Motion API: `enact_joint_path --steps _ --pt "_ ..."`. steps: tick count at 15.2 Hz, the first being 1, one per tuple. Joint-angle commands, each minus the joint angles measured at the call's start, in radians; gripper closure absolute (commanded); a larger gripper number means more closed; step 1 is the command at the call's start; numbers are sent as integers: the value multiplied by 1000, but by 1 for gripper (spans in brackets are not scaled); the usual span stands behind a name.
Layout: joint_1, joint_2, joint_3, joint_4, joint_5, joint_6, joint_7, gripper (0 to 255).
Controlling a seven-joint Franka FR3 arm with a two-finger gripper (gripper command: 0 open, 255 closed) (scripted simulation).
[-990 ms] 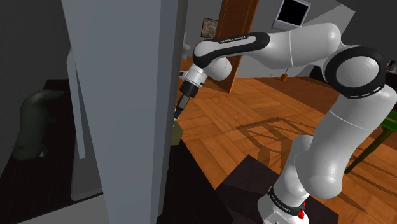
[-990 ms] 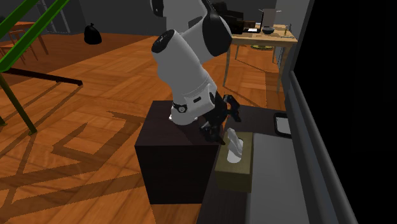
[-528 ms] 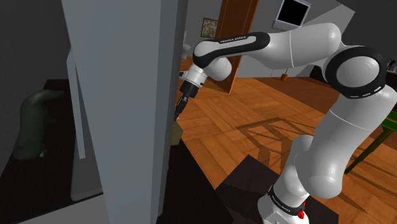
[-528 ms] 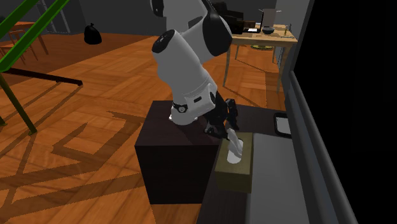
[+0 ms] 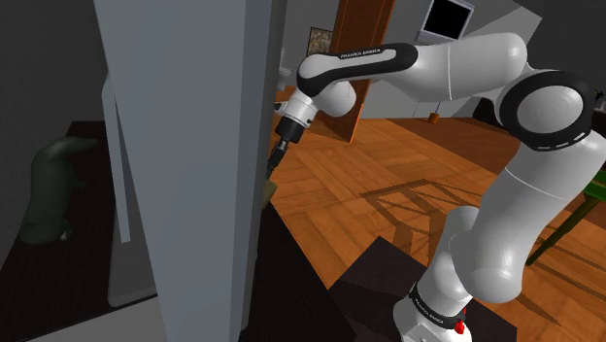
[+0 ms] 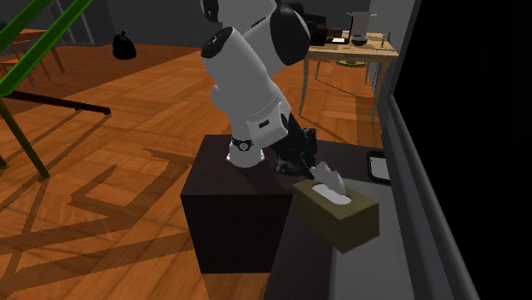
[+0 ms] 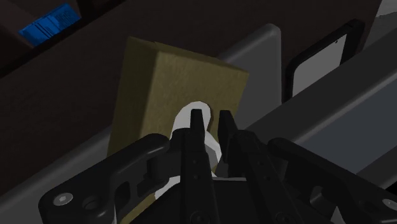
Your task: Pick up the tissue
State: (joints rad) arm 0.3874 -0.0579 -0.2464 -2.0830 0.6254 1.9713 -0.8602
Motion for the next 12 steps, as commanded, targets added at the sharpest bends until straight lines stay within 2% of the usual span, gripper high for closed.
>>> enact_joint_path --steps 1,12 --pt "-1 -9 -1 16 -9 -20 15 255" --pt "-4 -36 -2 103 -38 -115 81 255"
